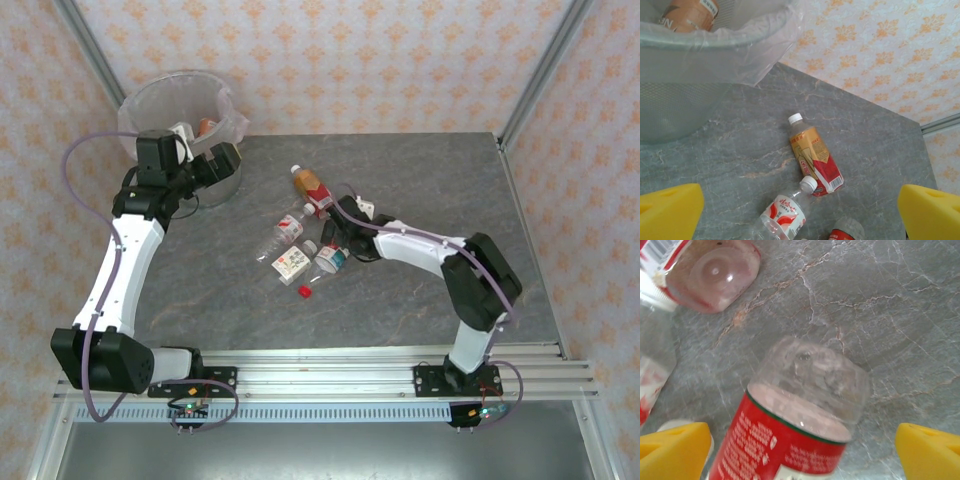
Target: Put the plastic bottles in the bin
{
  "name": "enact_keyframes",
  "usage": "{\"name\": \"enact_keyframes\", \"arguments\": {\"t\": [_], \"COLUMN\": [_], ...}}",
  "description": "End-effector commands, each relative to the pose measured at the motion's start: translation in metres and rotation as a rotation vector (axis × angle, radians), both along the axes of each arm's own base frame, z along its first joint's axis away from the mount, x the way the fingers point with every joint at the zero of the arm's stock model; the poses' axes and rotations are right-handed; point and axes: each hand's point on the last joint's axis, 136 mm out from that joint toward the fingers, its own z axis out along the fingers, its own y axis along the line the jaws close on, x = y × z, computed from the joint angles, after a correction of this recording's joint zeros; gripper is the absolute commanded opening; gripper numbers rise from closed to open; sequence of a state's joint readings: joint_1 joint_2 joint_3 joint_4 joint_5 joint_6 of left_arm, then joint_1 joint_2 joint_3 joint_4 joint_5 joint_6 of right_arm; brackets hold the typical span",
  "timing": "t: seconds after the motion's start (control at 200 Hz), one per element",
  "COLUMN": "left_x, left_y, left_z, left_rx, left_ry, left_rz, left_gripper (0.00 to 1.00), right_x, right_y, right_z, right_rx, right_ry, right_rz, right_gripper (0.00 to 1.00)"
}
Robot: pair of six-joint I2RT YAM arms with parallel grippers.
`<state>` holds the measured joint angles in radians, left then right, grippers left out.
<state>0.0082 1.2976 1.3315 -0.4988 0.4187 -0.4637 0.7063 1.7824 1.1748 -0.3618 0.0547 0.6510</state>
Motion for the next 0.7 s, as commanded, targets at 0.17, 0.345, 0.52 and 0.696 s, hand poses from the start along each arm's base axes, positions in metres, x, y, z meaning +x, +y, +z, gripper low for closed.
{"name": "enact_keyframes", "arguments": {"t": [0.17, 0.345, 0.52, 0.696], "left_x": [-0.001, 0.002, 0.004, 0.002], "left_y": [0.003, 0.002, 0.001, -0.002], "left_z": [-0.008, -0.017, -0.021, -0.028], "left_rx": [0.019, 0.021, 0.011, -0.014], "left_ry": [0.009, 0.039, 0.050, 0.065], "left_rz": [0.010, 0.000, 0.001, -0.005], "left_gripper": [1.00, 1.00, 1.00, 1.00], "right_x": [-0.004, -0.001, 0.003, 0.005], "right_y": [-0.012, -0.014, -0.013, -0.017], "right_z": [-0.030, -0.046, -0.057, -0.054], "right_rx": [-0.053, -0.062, -0.066, -0.067], "right_ry": [0.089, 0.096, 0.092, 0.058], "right_rz": [-0.140, -0.176, -0.190, -0.199], "right_gripper": [0.92, 0.85, 0.79, 0.71]}}
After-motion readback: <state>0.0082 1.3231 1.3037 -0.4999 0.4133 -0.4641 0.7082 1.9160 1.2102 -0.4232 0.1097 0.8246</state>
